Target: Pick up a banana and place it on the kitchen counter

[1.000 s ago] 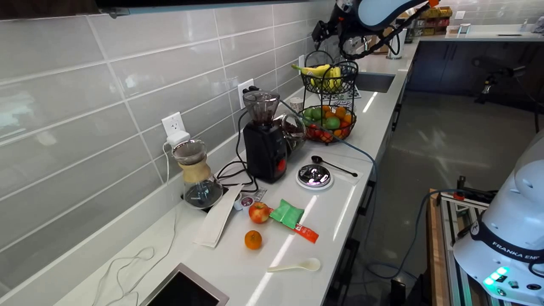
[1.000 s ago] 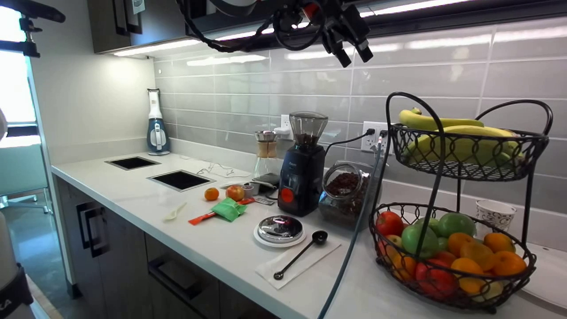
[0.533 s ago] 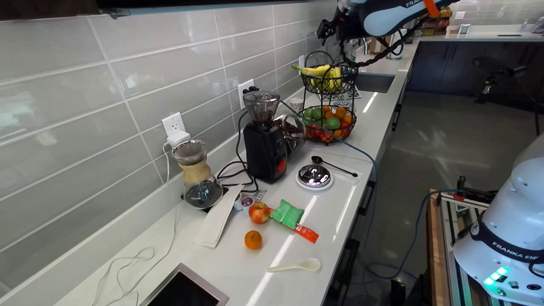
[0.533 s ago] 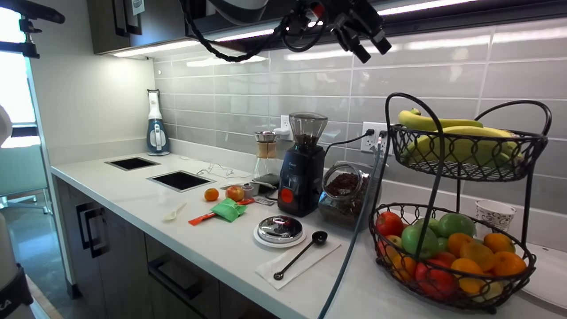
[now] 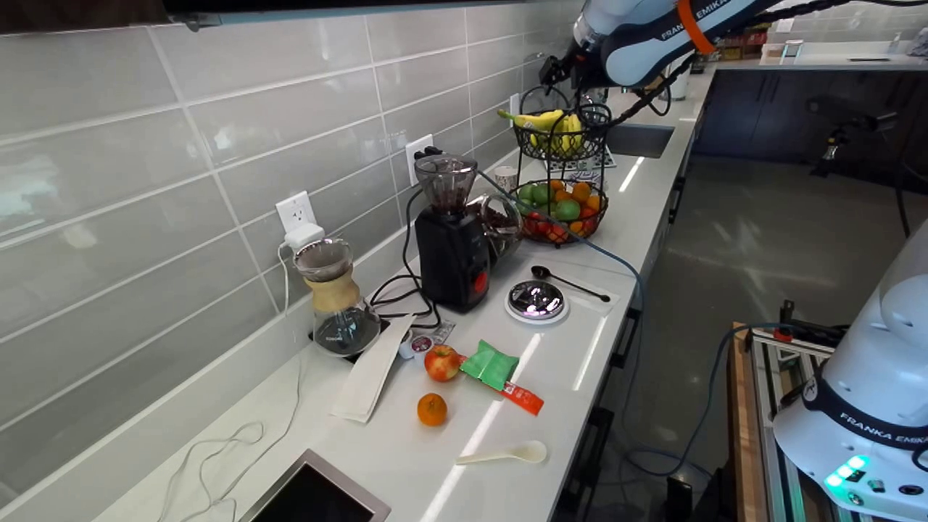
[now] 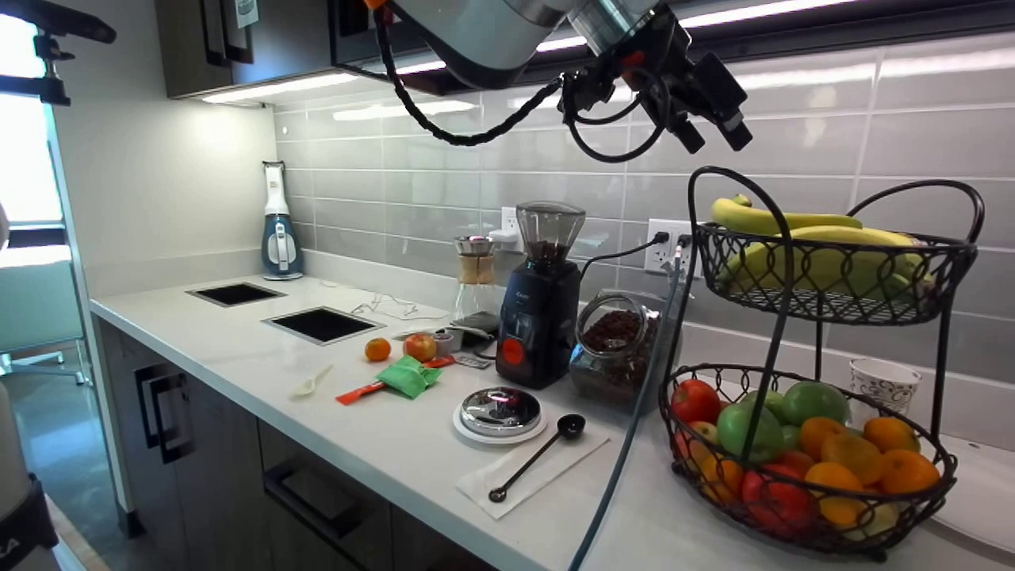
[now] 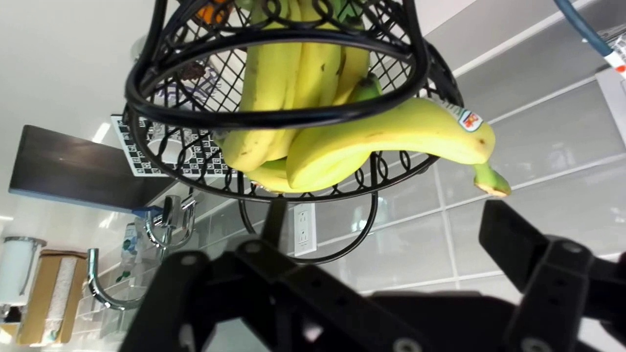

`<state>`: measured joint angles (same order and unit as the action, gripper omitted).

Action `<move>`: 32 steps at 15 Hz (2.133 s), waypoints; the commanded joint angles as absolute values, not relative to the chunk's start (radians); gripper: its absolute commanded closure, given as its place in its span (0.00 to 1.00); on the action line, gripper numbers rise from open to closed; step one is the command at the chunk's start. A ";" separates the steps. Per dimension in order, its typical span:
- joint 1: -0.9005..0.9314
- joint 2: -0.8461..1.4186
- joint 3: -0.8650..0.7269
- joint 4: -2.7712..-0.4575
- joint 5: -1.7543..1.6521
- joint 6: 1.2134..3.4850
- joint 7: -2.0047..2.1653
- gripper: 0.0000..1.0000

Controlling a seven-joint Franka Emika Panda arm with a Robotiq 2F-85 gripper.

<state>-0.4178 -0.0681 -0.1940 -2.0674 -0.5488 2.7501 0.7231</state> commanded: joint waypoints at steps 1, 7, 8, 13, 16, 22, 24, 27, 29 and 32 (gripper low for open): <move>-0.362 -0.013 -0.243 -2.028 -0.296 2.781 0.504 0.00; -0.366 -0.008 -0.241 -2.002 -0.202 2.765 0.429 0.00; -0.365 -0.005 -0.243 -1.996 -0.198 2.765 0.426 0.00; -0.361 -0.001 -0.245 -1.991 -0.196 2.765 0.425 0.00; -0.361 0.000 -0.246 -1.991 -0.196 2.765 0.425 0.00; -0.380 0.099 -0.278 -1.872 -0.431 2.670 0.747 0.00; -0.374 0.130 -0.283 -1.832 -0.435 2.582 0.814 0.00; -0.331 0.169 -0.321 -1.776 -0.335 2.474 0.854 0.00; -0.325 0.193 -0.326 -1.741 -0.286 2.437 0.877 0.00; -0.323 0.230 -0.329 -1.694 -0.214 2.424 0.882 0.00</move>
